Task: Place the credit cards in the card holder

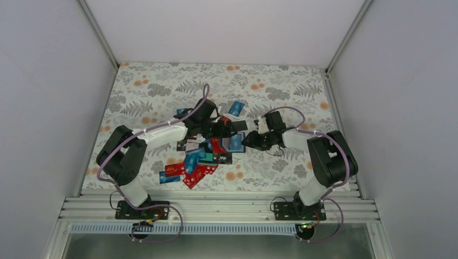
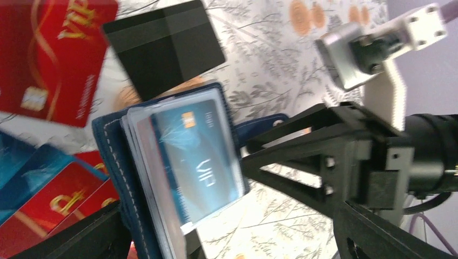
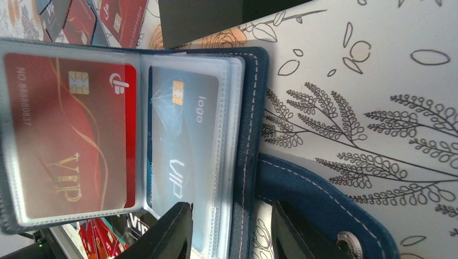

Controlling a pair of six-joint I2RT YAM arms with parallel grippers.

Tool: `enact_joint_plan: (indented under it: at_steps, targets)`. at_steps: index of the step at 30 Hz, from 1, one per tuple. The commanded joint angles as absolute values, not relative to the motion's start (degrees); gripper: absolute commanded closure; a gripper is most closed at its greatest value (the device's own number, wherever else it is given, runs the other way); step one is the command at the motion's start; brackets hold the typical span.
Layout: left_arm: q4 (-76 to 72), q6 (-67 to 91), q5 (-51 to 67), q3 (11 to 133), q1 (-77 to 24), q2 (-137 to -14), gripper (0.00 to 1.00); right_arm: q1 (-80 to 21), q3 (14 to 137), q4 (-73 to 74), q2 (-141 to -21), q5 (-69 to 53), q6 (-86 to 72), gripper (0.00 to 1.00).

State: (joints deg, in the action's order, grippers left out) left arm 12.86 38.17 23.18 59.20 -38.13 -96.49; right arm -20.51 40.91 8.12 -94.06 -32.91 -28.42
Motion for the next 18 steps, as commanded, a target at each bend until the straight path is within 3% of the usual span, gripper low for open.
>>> enact_joint_plan:
  at_steps: [1, 18]
  targets:
    - [11.5, 38.7, 24.8, 62.8, -39.7, -99.2, 0.08, -21.1, 40.0, 7.7, -94.9, -33.2, -28.2, 0.61]
    - [3.4, 38.8, 28.1, 67.2, -41.7, -108.5, 0.14, -20.8, 45.5, 16.0, -85.0, -31.9, -25.6, 0.61]
